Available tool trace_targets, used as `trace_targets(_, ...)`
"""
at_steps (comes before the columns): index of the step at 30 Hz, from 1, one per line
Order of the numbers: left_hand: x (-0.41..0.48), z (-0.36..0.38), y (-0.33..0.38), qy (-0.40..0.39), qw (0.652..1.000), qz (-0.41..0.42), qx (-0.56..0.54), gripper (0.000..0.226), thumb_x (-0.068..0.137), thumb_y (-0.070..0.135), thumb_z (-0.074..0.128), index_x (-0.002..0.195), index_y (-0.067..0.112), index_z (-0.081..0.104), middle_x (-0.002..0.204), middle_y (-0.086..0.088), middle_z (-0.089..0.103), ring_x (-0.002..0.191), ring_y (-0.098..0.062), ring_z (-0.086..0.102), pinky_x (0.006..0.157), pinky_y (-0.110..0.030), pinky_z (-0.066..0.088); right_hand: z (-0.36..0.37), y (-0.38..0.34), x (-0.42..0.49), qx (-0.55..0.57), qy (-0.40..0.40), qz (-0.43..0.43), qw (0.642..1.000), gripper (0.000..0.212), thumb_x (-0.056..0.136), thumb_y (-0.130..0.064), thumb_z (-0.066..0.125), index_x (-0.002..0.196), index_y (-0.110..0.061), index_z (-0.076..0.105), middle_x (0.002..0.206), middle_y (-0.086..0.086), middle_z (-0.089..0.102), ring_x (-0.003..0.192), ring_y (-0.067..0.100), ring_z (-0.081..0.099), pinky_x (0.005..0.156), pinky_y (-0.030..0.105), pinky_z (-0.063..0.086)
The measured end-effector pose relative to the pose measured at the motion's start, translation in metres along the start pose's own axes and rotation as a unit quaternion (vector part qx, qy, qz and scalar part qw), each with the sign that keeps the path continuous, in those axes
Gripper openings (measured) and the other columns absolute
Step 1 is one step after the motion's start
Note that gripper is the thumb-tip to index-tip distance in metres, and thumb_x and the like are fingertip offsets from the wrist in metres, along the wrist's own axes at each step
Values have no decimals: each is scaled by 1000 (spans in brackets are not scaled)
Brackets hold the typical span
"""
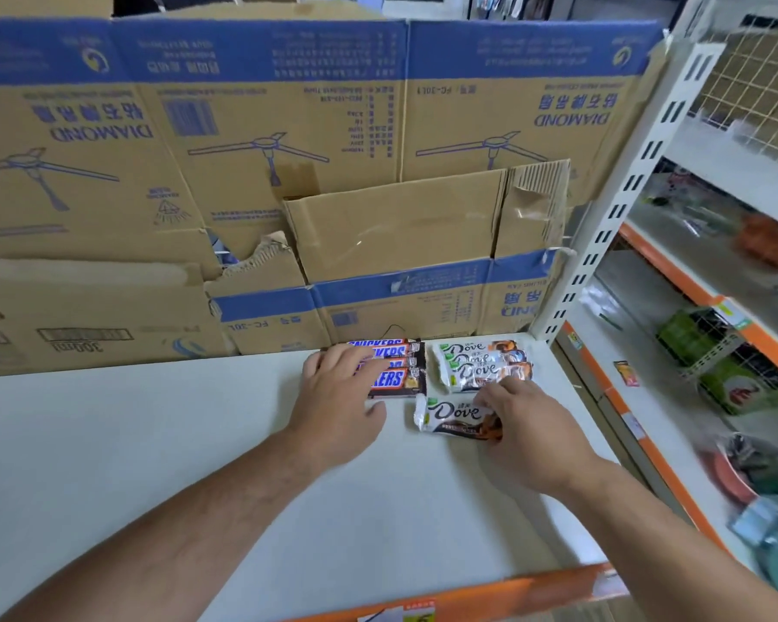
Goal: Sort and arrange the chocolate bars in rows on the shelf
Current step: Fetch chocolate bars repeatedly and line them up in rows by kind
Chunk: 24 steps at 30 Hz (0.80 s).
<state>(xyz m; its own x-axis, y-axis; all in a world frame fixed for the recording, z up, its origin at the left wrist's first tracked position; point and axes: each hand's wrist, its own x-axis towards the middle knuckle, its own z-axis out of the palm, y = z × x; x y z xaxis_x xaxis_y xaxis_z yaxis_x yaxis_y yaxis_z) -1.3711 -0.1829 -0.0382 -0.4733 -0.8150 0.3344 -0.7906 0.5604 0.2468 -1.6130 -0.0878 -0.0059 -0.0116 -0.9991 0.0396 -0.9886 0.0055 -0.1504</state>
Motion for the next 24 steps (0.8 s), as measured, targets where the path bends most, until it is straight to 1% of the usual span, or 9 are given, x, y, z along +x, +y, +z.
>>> trace_targets(2,-10,4,10,19,999,23,-22,39,74,35,60,112,28,64,117,11,57,114,-16,47,98,-36,32,0,8,4,-17,10,5,1000,47,60,-27,53,106,-24,61,96,-3,54,91,24,53,66,33,47)
trace_targets(5,-23,9,26,-10,997,40,-64,37,78,41,53,111,29,64,114,13,56,110,-13,46,95,-34,38,0,19,14,-45,35,14,998,43,64,-18,56,107,-23,62,106,0,56,93,27,53,68,36,47)
trace_targets(8,-32,15,37,-15,997,50,-54,35,79,44,52,108,30,66,115,11,60,109,-12,45,94,-29,33,1,26,24,-61,51,12,997,38,66,-11,60,103,-21,61,113,4,56,91,30,54,64,34,42)
trace_targets(9,-34,16,38,-14,997,47,-52,35,79,43,53,108,30,67,115,11,61,109,-11,46,93,-28,31,2,27,26,-67,48,8,997,39,67,-12,61,105,-22,60,115,3,54,93,30,54,65,33,39)
trace_targets(11,-35,16,38,-18,998,41,-52,35,80,43,53,110,30,66,117,12,60,111,-10,45,94,-26,29,4,28,26,-71,53,-2,996,42,68,-19,61,110,-23,59,117,1,53,97,28,53,70,34,40)
trace_targets(13,-36,14,39,-23,998,33,-50,36,82,43,52,112,31,65,120,13,58,114,-9,43,98,-26,29,5,27,23,-66,71,-23,995,45,65,-29,59,110,-26,59,111,-3,56,100,25,53,79,36,42)
trace_targets(15,-35,12,41,-34,998,29,-46,37,83,44,49,115,32,63,122,14,56,117,-9,42,101,-29,33,7,28,22,-54,94,-48,993,44,64,-33,59,108,-28,63,105,-7,60,99,22,56,85,36,42)
trace_targets(18,-34,10,44,-48,998,21,-44,37,84,45,48,117,33,62,125,16,53,119,-7,39,103,-29,34,10,35,26,-44,101,-52,993,36,67,-31,60,102,-31,67,99,-9,66,94,21,61,84,36,45)
trace_targets(24,-35,11,46,-37,998,16,-37,35,83,43,51,114,34,62,122,17,55,117,-7,43,100,-26,32,12,47,32,-62,81,-46,994,27,69,-29,59,96,-29,67,92,-8,67,87,22,62,80,34,45)
